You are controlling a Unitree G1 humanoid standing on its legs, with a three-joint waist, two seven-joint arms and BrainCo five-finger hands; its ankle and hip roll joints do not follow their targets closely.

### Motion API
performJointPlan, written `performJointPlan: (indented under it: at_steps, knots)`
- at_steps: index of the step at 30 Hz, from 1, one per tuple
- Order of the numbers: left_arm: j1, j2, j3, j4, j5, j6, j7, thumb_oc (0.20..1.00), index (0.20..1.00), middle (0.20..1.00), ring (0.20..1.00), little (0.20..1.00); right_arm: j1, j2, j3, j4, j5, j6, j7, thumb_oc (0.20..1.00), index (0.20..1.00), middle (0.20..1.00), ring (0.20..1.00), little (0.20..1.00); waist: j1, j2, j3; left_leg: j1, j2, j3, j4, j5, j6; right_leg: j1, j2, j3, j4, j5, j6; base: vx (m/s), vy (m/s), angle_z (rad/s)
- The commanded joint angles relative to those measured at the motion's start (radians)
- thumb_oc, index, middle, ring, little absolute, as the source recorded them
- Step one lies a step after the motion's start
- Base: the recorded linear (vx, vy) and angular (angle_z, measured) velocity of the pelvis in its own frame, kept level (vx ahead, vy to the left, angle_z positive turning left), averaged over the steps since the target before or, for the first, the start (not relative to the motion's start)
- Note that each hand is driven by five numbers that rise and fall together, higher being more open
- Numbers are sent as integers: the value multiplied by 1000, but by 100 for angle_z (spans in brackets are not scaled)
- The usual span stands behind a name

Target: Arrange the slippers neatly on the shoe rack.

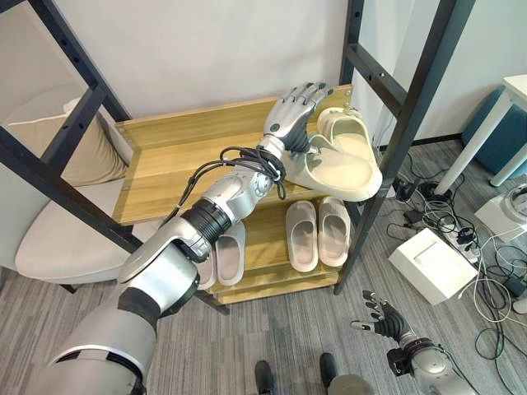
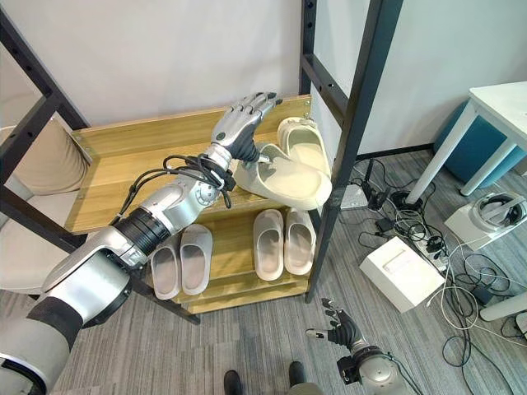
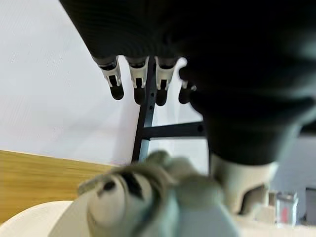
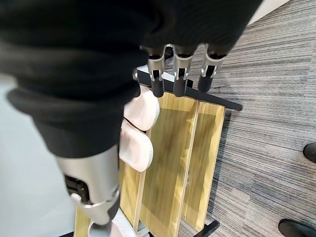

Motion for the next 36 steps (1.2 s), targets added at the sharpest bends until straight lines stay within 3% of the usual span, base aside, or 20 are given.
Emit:
performJointPlan:
  at_steps: [1, 7, 13, 19, 32, 36]
  knots:
    - [-89, -2, 75, 155, 19, 13, 15, 1000, 1000, 1000, 1000, 1000, 25, 2, -17, -48, -11, -39, -7, 1000, 1000, 1000, 1000, 1000, 13, -44, 7, 71, 40, 45, 1, -40, -68, 13, -25, -28, -2, -60, 93, 0, 0, 0]
    - [-131, -11, 31, 363, 14, 44, -7, 1000, 1000, 1000, 1000, 1000, 27, -18, -16, -67, -3, -38, -2, 1000, 1000, 1000, 1000, 1000, -17, -40, 23, 59, 41, 64, 1, -38, -67, -16, -27, -10, 3, -49, 98, -13, 5, -5]
    - [-184, 63, -15, 469, 36, 56, -21, 1000, 1000, 1000, 1000, 1000, 27, -36, -16, -85, 6, -45, 8, 1000, 1000, 1000, 1000, 1000, -44, -27, 37, 42, 46, 92, 1, -35, -66, -57, -28, 21, 8, -36, 103, -12, 14, -14]
    - [-244, 144, -87, 464, 79, 44, -14, 1000, 1000, 1000, 1000, 1000, 3, -49, -13, -104, 15, -63, 2, 1000, 1000, 1000, 1000, 1000, -57, -19, 67, 2, 48, 112, 1, -26, -66, -120, -30, 41, 15, -18, 109, -51, 10, -11]
    - [-298, 163, -59, 466, 6, 34, 65, 1000, 1000, 1000, 1000, 1000, 11, -53, 2, -98, 4, -77, 3, 1000, 1000, 1000, 1000, 1000, -70, -20, 65, 0, 44, 130, 1, -35, -61, -134, -34, 60, 15, -8, 113, -3, 14, -4]
    - [-286, 167, -27, 353, 7, 16, 103, 1000, 1000, 1000, 1000, 1000, 9, -52, 2, -84, -4, -81, 1, 1000, 1000, 1000, 1000, 1000, -49, -17, 55, 13, 39, 115, 1, -39, -60, -111, -39, 45, 11, -13, 112, 2, 13, -2]
